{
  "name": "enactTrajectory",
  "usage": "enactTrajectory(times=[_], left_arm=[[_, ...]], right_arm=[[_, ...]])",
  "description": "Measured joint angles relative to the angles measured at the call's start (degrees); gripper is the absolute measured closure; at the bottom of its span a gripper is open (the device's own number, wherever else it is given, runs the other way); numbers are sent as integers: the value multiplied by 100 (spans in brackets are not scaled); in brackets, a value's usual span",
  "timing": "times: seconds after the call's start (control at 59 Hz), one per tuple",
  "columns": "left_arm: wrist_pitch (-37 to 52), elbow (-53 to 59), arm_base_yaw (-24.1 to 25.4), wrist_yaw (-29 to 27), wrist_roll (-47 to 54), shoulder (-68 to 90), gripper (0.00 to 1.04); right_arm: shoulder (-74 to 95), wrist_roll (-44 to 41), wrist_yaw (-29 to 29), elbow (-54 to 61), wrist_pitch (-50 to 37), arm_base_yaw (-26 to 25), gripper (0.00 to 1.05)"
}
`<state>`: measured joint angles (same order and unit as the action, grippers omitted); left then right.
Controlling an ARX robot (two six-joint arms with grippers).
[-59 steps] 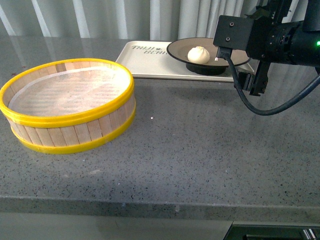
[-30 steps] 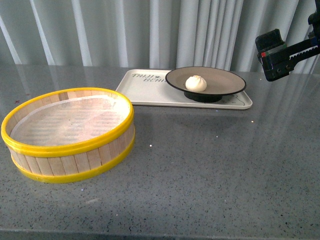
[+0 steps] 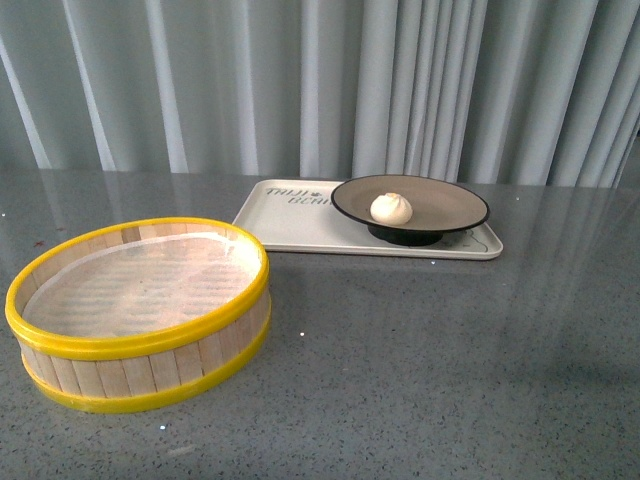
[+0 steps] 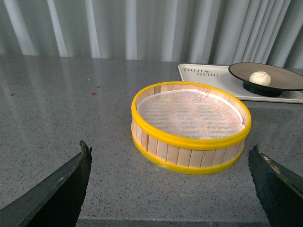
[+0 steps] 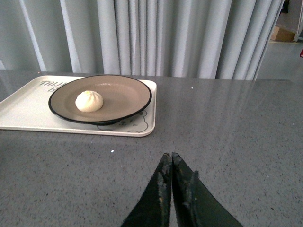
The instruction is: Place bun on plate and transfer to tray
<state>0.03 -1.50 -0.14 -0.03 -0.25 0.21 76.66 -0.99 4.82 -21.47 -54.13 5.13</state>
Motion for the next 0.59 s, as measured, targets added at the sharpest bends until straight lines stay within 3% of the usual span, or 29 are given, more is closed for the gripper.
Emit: enactTrajectory(times=[0.186,0.271,0.593], left_arm=[[0,0,0,0,0,0,7],[0,0,0,0,0,0,7],[0,0,0,-2,0,0,7]], right_arm=[[-695,20,-98,656,-13,-136,103],[-1073,22,-450,951,81,-398,103],[-2238,31,-472,1655,549,-498,103]])
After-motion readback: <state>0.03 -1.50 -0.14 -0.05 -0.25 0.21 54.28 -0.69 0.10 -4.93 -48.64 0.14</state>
